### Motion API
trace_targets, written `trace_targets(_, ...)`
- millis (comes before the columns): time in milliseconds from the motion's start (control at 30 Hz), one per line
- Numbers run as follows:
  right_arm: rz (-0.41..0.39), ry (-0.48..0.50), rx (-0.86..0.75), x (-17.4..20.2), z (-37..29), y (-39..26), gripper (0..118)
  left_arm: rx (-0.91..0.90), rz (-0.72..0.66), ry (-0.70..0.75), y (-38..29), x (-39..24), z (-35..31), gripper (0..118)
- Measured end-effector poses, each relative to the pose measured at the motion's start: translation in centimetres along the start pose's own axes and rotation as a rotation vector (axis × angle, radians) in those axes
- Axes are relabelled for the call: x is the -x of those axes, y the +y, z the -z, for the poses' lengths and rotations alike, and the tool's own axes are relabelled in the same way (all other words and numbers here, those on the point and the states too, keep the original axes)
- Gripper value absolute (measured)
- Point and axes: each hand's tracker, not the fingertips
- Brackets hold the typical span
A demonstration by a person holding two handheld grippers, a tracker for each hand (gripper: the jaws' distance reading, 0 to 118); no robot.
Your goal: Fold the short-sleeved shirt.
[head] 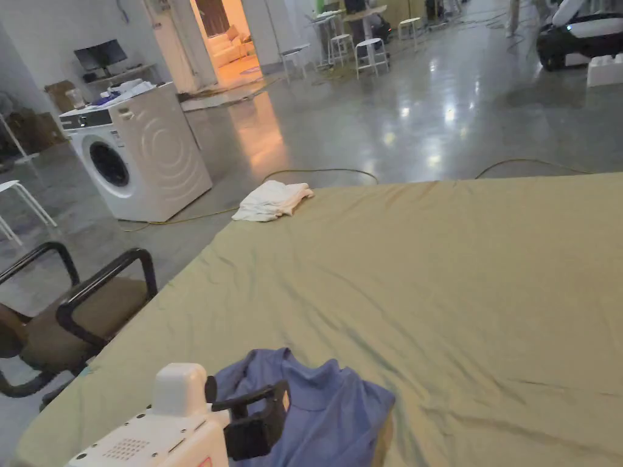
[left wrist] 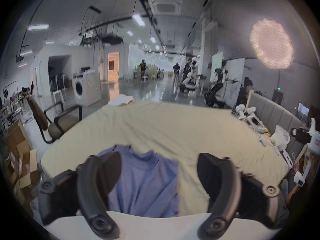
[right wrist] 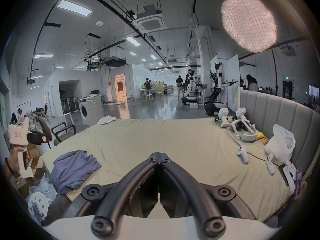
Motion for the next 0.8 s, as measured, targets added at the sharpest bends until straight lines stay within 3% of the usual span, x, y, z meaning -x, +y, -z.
trace_targets(100,-0.002,0.038,0.06,0.7,1.1,-0.5,0,0.176,0.008,0.02,-2.2,2.4,6.2,105)
trace_targets(167,0.046,0.073,0.109,1.1,1.8,-0.8,0,0.276,0.011,0.026,-3.8,3.5,10.5,105)
trace_targets(333,0.008,0.024,0.187,1.6,2.8,-1.8,0,0.428,-0.018,0.039,-6.5,6.1,19.5,104)
trace_targets(467,0.01,0.014,0.246,1.5,3.2,-2.9,0,0.561,-0.073,0.057,-8.6,7.2,23.3,93)
trace_targets(567,0.027,0.0,0.28,1.5,3.4,-4.0,0,0.528,-0.024,0.105,-8.4,5.9,22.8,91)
trace_targets(633,0.046,0.0,0.291,1.3,3.4,-4.5,0,0.535,-0.013,0.105,-8.2,5.8,22.8,76)
trace_targets(667,0.059,0.004,0.299,1.2,3.3,-4.7,0,0.535,-0.001,0.113,-7.9,5.6,22.8,60)
trace_targets(700,0.068,0.008,0.301,1.1,3.1,-4.7,0,0.533,0.001,0.109,-7.4,5.6,22.8,14)
trace_targets(733,0.07,0.007,0.297,1.0,2.9,-4.7,0,0.527,0.004,0.113,-7.3,5.5,22.8,1)
trace_targets(800,0.072,0.006,0.286,1.0,2.3,-4.5,0,0.557,-0.006,0.138,-7.5,5.6,23.4,1)
